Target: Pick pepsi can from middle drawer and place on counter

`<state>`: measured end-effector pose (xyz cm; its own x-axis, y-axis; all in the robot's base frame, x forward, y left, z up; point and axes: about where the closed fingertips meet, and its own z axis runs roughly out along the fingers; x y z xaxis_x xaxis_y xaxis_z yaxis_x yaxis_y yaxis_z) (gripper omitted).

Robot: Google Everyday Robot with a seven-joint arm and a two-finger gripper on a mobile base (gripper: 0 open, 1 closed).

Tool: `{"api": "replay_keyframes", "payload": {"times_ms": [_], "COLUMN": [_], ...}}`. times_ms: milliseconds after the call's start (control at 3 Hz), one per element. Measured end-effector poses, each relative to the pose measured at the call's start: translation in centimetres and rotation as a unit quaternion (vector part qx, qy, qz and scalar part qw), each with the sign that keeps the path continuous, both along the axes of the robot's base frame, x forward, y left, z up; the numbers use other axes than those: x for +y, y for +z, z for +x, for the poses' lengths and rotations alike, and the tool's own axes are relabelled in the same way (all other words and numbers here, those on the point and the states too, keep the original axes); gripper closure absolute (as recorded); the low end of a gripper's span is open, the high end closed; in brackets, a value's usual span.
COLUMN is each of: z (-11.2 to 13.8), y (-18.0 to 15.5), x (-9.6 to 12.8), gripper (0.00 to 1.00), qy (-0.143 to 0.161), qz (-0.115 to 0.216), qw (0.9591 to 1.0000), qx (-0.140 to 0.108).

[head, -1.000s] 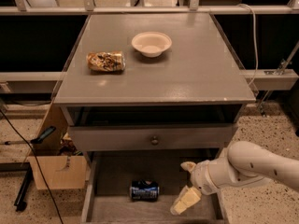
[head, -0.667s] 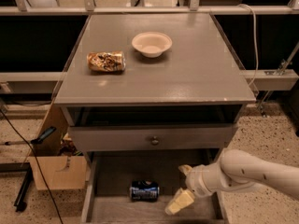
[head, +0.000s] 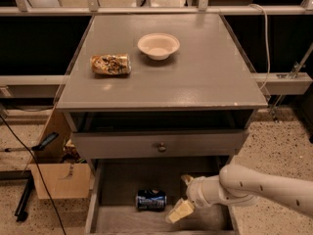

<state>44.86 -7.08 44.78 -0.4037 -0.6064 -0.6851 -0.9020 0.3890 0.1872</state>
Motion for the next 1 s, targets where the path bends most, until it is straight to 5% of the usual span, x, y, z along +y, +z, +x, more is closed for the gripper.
{"api": "replay_keyframes", "payload": {"times_ms": [333, 1000], "z": [2.0, 1.6], "y": [-5.0, -6.8], "x": [4.0, 5.8], "gripper": [0.00, 0.00], "qy": [0.015, 0.022], "qz": [0.006, 0.011], "qw": [0.9998, 0.9996], "qx": [-0.016, -0.015]}}
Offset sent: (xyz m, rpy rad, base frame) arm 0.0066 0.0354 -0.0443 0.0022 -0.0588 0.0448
